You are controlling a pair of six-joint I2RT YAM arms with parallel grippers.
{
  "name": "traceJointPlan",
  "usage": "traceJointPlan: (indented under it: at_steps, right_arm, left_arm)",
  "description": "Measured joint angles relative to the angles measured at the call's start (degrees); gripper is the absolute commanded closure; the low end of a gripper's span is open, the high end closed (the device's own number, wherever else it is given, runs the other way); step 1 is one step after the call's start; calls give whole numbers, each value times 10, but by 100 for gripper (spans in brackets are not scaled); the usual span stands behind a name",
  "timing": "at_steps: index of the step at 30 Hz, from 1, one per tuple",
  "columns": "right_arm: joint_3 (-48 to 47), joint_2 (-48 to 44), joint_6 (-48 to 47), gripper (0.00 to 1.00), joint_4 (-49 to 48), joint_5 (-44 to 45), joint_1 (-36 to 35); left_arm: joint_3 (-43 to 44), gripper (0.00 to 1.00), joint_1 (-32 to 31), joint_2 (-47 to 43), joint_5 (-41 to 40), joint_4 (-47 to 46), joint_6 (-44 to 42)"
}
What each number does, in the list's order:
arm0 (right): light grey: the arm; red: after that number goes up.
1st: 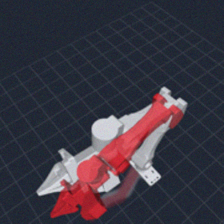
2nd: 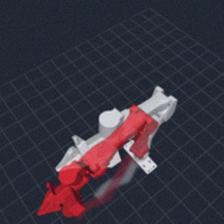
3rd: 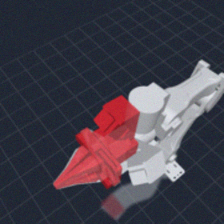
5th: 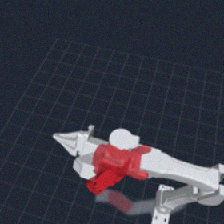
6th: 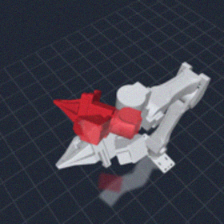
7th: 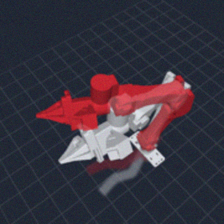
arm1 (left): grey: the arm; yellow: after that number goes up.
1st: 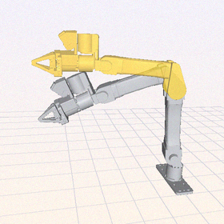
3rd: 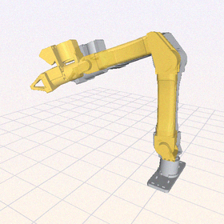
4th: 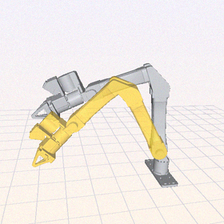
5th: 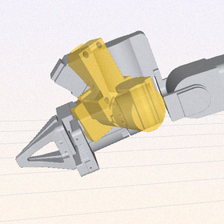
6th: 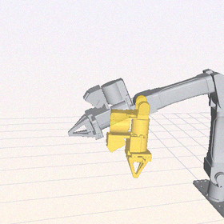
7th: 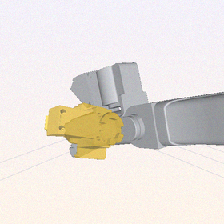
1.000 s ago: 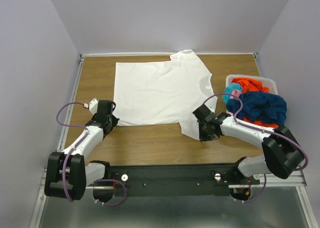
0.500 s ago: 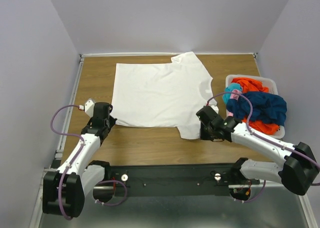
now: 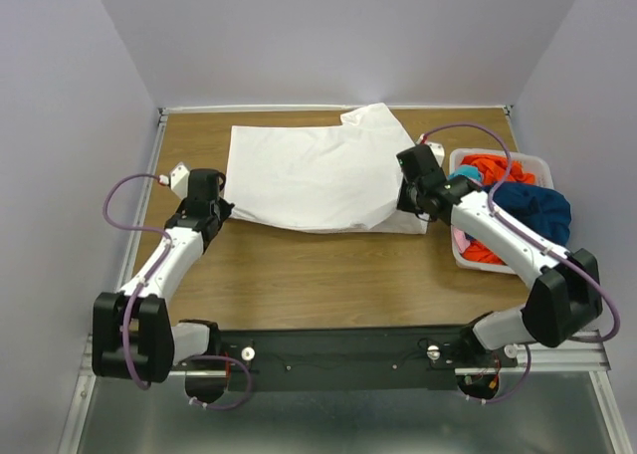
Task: Fold and stack the t-shirts
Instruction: Fold the tshirt
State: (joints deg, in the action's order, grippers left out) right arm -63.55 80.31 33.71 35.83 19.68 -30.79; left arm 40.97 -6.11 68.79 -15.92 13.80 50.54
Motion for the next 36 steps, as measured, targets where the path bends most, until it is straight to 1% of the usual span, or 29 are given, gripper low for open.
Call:
traceJointPlan:
  at_steps: [6,7,8,10,12,16,19,20,21,22,23,24,25,26,27,28,31,33,36]
  right_arm:
    - [-92,105,-43,99,-26,-24,42]
    - [-100,113,-48,99,-27,-28,45]
    - [-132,153,-61,99,-40,-41,57]
    - [-152,176,-68,99,-36,-53,67]
    - [-189,213,-80,99,-41,-66,77]
    - [-263,293,-94,99,-49,-87,97]
    - [-303,338,-99,99,-50,-99,113]
    - [-321,356,-101,94,-48,-104,120]
    - [-336,371,-105,91,-49,-110,127]
    - [-350,383,-109,90,-49,-115,132]
    - [-365,397,-115,86,-49,-118,137]
    - [-386,415,-121,77,-49,-126,141]
    - [-401,429,-125,53,-49,-130,146]
    - [-413,439,-130,45,-50,-133,149]
    - [-426,452,-137,40,-50,-137,153]
    - [-435,461,-141,28,-51,-141,156]
    - [-439,464,-149,0,-50,-149,160]
    - [-433,458,-153,0,-52,-158,160]
    - [-379,421,-158,0,-63,-183,158]
  left_arm:
    - [66,100,6,79,0,-14,-16]
    - [80,100,7,96,0,-19,-19]
    - [97,100,10,121,0,-24,-24]
    - [116,100,12,146,0,-22,-28]
    - [150,100,14,191,1,-28,-34]
    - [189,100,20,255,1,-30,-39]
    - [204,100,27,283,1,-31,-39]
    - [210,97,30,292,1,-30,-39]
    - [216,72,32,300,1,-30,-40]
    - [226,54,34,312,1,-30,-40]
    - [231,34,34,318,1,-29,-43]
    - [239,2,35,327,1,-30,-40]
    - [245,2,36,332,0,-29,-43]
    - [251,2,38,336,0,-27,-41]
    - [256,2,38,337,0,-25,-42]
    - [261,2,38,337,0,-21,-42]
    - [274,2,38,335,-1,-17,-42]
    - [275,2,38,325,0,-16,-42]
    - [275,2,32,302,2,-19,-43]
